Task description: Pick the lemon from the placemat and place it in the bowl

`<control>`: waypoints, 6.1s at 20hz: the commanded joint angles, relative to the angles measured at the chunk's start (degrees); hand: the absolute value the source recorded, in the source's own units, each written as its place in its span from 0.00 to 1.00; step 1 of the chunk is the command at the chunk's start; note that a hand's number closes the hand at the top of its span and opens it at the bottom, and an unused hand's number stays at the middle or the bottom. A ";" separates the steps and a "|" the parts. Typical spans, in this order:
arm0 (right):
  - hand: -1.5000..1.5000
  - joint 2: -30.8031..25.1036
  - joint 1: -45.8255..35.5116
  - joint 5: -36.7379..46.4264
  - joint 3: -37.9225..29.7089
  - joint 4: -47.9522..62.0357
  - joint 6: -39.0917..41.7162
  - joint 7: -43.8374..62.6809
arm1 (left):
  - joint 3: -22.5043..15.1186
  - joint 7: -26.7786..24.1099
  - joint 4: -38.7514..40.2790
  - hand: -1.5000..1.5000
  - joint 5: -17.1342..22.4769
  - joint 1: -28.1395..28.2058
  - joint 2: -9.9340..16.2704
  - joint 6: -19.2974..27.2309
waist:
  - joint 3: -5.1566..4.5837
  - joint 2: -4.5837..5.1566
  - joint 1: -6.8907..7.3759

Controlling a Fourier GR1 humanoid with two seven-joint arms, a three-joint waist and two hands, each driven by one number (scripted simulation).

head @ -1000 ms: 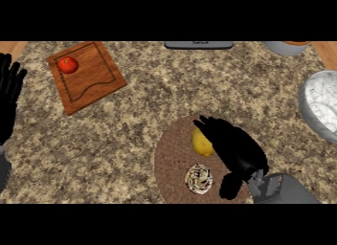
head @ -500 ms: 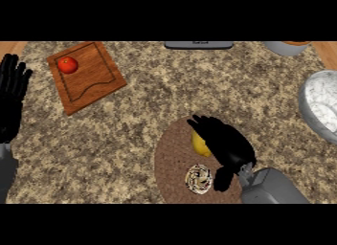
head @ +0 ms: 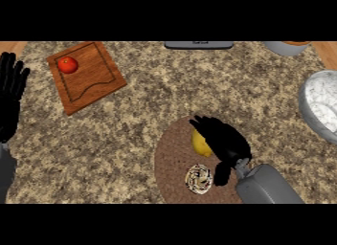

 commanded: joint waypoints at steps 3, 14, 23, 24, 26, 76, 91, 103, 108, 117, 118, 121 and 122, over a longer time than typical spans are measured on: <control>0.00 4.49 -1.53 4.09 -2.46 8.53 -2.77 -2.42 | 0.45 1.59 -1.47 0.50 -1.08 -0.79 -1.35 -0.39 | 0.01 0.00 0.06; 1.00 6.05 -5.58 8.71 -6.46 18.31 -8.22 -9.90 | 1.88 0.90 -1.85 0.50 -2.08 0.54 -2.20 -2.02 | 0.02 0.02 0.29; 1.00 -6.31 2.93 8.03 -12.58 12.37 -12.09 -19.04 | 2.61 0.74 -2.82 0.50 -2.47 2.95 -3.03 -2.17 | 0.02 -0.27 -1.07; 1.00 -13.05 3.54 6.31 -17.45 13.04 -11.29 -20.77 | 3.44 1.40 -2.40 0.50 -2.97 2.27 -2.61 -0.70 | 0.08 -0.56 -3.48; 1.00 -20.84 6.54 4.72 -23.53 17.27 -11.55 -22.54 | 4.64 0.42 -2.06 0.50 -3.00 3.28 -2.19 -0.29 | 0.20 -0.38 -7.02; 1.00 -60.94 -11.77 -24.53 -47.80 49.72 13.83 -58.99 | 1.85 1.13 -0.44 0.50 -2.64 -2.09 -2.90 -3.65 | 0.00 0.43 2.50; 1.00 -40.71 -18.96 -15.67 -39.22 54.44 -6.09 -45.38 | 3.34 3.24 -2.86 0.50 -1.87 -0.96 -2.63 -3.94 | 0.07 0.42 1.59; 0.00 -34.80 -23.64 -25.72 -49.65 66.20 -3.77 -49.02 | 1.51 0.61 -1.44 0.50 -4.92 -1.33 -4.56 -2.42 | 0.19 0.62 1.59; 0.00 -38.34 -23.33 -31.36 -56.59 67.32 -8.23 -51.92 | 2.33 1.93 -1.59 0.50 -4.53 -1.93 -4.18 -1.92 | 0.23 0.61 1.33; 0.00 -49.05 -18.57 -39.22 -65.91 74.24 -3.20 -50.29 | 1.10 0.56 -4.31 0.50 -4.73 1.10 -6.31 -1.82 | 0.45 0.97 1.83; 0.00 -50.26 -19.39 -39.68 -66.30 74.24 -1.73 -49.12 | 2.25 0.37 -1.70 0.50 -3.37 -0.49 -4.90 -3.66 | 0.41 1.11 1.65; 0.00 -51.87 -14.99 -41.31 -68.15 75.47 1.38 -52.15 | 3.58 1.18 -2.93 0.50 -2.67 -0.39 -3.78 -3.61 | 0.64 1.20 1.49; 0.00 -52.78 -14.02 -41.95 -68.78 75.42 3.25 -53.31 | 3.54 2.11 -3.13 0.50 -2.18 0.25 -3.84 -3.96 | 0.70 1.12 1.35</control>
